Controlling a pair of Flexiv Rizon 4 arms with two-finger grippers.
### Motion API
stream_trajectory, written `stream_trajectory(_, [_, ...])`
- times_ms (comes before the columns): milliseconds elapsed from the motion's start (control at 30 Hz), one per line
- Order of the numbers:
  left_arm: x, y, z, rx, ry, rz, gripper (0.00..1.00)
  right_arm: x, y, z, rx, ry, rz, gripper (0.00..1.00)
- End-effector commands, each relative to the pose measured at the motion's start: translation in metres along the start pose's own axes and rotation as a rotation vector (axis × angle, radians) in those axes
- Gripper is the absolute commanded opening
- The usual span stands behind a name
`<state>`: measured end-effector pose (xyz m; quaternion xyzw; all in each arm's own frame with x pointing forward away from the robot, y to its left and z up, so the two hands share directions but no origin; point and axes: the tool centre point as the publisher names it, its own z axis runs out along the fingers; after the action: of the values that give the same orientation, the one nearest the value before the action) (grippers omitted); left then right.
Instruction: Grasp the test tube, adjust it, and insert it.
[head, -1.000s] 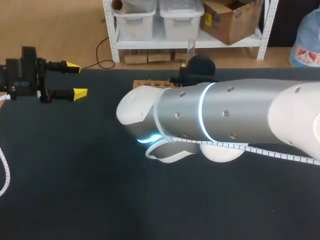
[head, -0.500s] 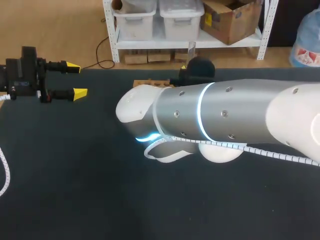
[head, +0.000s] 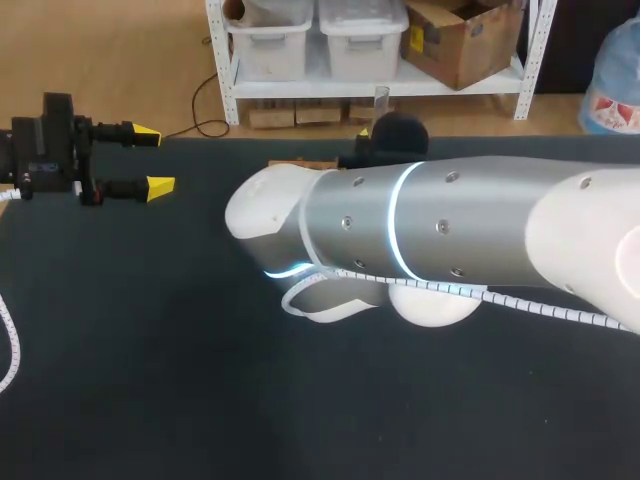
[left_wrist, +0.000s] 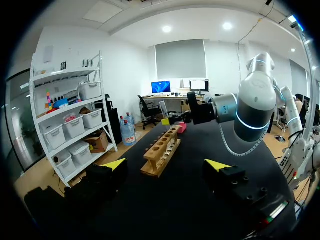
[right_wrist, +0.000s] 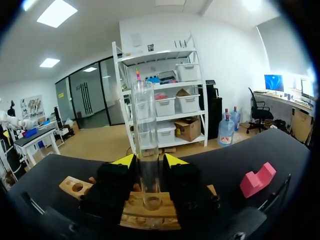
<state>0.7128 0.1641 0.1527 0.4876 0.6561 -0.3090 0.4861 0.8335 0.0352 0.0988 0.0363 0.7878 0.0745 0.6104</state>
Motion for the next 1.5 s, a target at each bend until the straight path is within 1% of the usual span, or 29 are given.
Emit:
stream_trajectory(33, [0.002, -0.001, 0.000, -0.003, -0.006, 0.004, 1.00, -0.003, 0.000, -0.002, 0.003, -0.004, 0.001, 0.20])
stream_trajectory(67, [0.002, -0.001, 0.000, -0.003, -0.006, 0.004, 1.00, -0.003, 0.000, -0.003, 0.003, -0.006, 0.001, 0.14])
stream_trajectory(133, [0.002, -0.001, 0.000, -0.003, -0.006, 0.004, 1.00, -0.004, 0.000, -0.003, 0.003, -0.011, -0.002, 0.11])
stream_trajectory(167, [0.002, -0.001, 0.000, -0.003, -0.006, 0.004, 1.00, -0.005, 0.000, -0.004, 0.004, -0.012, -0.003, 0.05])
stream_trajectory(200, [0.002, -0.001, 0.000, -0.003, -0.006, 0.004, 1.00, -0.005, 0.000, -0.004, 0.004, -0.013, -0.004, 0.02])
stream_trajectory(600, [0.002, -0.001, 0.000, -0.003, -0.006, 0.004, 1.00, -0.007, 0.002, -0.009, 0.008, -0.027, -0.019, 0.00])
stream_trajectory(700, [0.002, -0.001, 0.000, -0.003, -0.006, 0.004, 1.00, -0.005, 0.003, -0.010, 0.008, -0.025, -0.024, 0.14])
stream_trajectory(767, [0.002, -0.001, 0.000, -0.003, -0.006, 0.004, 1.00, -0.005, 0.003, -0.011, 0.007, -0.022, -0.028, 0.16])
stream_trajectory(833, [0.002, -0.001, 0.000, -0.003, -0.006, 0.004, 1.00, -0.004, 0.004, -0.011, 0.006, -0.021, -0.030, 0.29])
stream_trajectory(867, [0.002, -0.001, 0.000, -0.003, -0.006, 0.004, 1.00, -0.004, 0.004, -0.011, 0.006, -0.020, -0.031, 0.35])
stream_trajectory(933, [0.002, -0.001, 0.000, -0.003, -0.006, 0.004, 1.00, -0.004, 0.004, -0.011, 0.007, -0.020, -0.033, 0.47])
stream_trajectory(967, [0.002, -0.001, 0.000, -0.003, -0.006, 0.004, 1.00, -0.004, 0.004, -0.011, 0.007, -0.019, -0.034, 0.55])
stream_trajectory(1000, [0.002, -0.001, 0.000, -0.003, -0.006, 0.004, 1.00, -0.004, 0.004, -0.012, 0.007, -0.019, -0.034, 0.65])
stream_trajectory(1033, [0.002, -0.001, 0.000, -0.003, -0.006, 0.004, 1.00, -0.004, 0.004, -0.012, 0.008, -0.019, -0.034, 0.81])
stream_trajectory(1100, [0.002, -0.001, 0.000, -0.003, -0.006, 0.004, 1.00, -0.004, 0.005, -0.012, 0.008, -0.020, -0.035, 0.80])
stream_trajectory(1200, [0.002, -0.001, 0.000, -0.003, -0.006, 0.004, 1.00, -0.005, 0.005, -0.012, 0.008, -0.021, -0.037, 0.84])
stream_trajectory(1267, [0.002, -0.001, 0.000, -0.003, -0.006, 0.004, 1.00, -0.005, 0.005, -0.013, 0.007, -0.019, -0.040, 0.97])
stream_trajectory(1300, [0.002, -0.001, 0.000, -0.003, -0.006, 0.004, 1.00, -0.006, 0.005, -0.013, 0.007, -0.018, -0.041, 1.00])
stream_trajectory(1400, [0.002, -0.001, 0.000, -0.003, -0.006, 0.004, 1.00, -0.007, 0.005, -0.015, -0.002, -0.010, -0.047, 1.00])
stream_trajectory(1500, [0.002, -0.001, 0.000, -0.003, -0.006, 0.004, 1.00, -0.009, 0.004, -0.018, -0.040, 0.015, -0.047, 1.00])
